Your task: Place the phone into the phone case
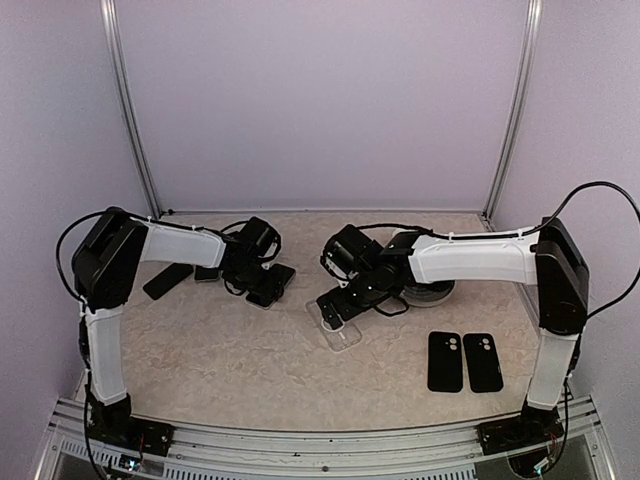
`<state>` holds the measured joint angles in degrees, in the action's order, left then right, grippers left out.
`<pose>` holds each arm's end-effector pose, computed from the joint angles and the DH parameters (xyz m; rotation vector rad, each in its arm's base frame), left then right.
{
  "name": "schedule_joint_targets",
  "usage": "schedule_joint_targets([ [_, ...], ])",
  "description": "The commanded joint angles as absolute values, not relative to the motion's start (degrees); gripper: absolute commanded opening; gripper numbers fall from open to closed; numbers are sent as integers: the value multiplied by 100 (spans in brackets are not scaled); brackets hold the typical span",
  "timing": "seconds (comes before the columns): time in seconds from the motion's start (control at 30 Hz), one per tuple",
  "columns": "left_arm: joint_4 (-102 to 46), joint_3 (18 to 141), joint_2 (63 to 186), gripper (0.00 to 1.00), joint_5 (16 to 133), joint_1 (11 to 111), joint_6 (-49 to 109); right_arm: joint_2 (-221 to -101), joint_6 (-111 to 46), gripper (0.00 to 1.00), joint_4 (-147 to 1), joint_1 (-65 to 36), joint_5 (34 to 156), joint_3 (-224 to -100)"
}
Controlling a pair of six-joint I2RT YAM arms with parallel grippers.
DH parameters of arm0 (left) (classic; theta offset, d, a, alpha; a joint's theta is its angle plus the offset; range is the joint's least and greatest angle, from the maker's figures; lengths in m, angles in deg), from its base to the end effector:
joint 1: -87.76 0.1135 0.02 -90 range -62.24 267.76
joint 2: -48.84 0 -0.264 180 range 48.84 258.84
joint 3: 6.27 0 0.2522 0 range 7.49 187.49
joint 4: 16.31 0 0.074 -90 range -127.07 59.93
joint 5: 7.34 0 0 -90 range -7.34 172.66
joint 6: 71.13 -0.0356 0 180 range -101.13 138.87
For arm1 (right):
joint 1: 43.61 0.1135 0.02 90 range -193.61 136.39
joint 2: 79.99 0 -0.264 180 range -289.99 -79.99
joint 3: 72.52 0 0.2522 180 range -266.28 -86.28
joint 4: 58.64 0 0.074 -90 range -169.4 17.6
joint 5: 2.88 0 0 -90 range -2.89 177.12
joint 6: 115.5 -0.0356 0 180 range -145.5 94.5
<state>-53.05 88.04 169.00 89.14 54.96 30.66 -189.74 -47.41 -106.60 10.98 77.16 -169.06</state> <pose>0.3636 -0.2295 0.1347 0.4480 2.6173 -0.1066 0.2410 0.3284 0.2088 -0.6837 2.5417 0.2387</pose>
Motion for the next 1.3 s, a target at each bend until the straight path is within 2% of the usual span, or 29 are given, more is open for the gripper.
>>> schedule_joint_targets([
  [0.0, -5981, 7308, 16624, 66, 8820, 5053, 3745, -18609, -4700, 99, -10441, 1028, 7559, -16649],
  [0.2, -6003, 6604, 15782, 66, 8957, 4517, 4228, -18552, -4691, 99, -10241, 939, 7632, -16554],
  [0.27, -5966, 6444, 15579, 67, 8967, 4339, 4380, -18645, -4746, 95, -10298, 838, 7729, -16529],
  [0.37, -5819, 6156, 15281, 71, 8908, 4065, 4587, -18734, -4803, 76, -10277, 720, 7808, -16336],
  [0.47, -5731, 5889, 14999, 77, 8932, 3795, 4611, -18817, -4843, 51, -10249, 668, 7906, -16134],
  [0.6, -5638, 5715, 14366, 86, 8968, 3601, 4518, -19030, -4946, 33, -10220, 666, 8162, -16015],
  [0.7, -5593, 5718, 13838, 91, 8917, 3604, 4413, -19095, -5122, 31, -10166, 695, 8280, -15909],
  [0.87, -5588, 5650, 13274, 90, 8963, 3627, 4327, -19108, -5337, 31, -10066, 864, 8437, -15703],
  [0.93, -5639, 5598, 13165, 85, 9144, 3773, 4282, -19118, -5423, 30, -10107, 970, 8438, -15678],
  [1.1, -6117, 5898, 13702, 61, 9518, 4350, 4101, -18880, -5677, 32, -10153, 1211, 8393, -15644],
  [1.27, -6163, 5881, 13937, 51, 9689, 4634, 4063, -18427, -5858, 39, -10234, 1229, 8128, -15507],
])
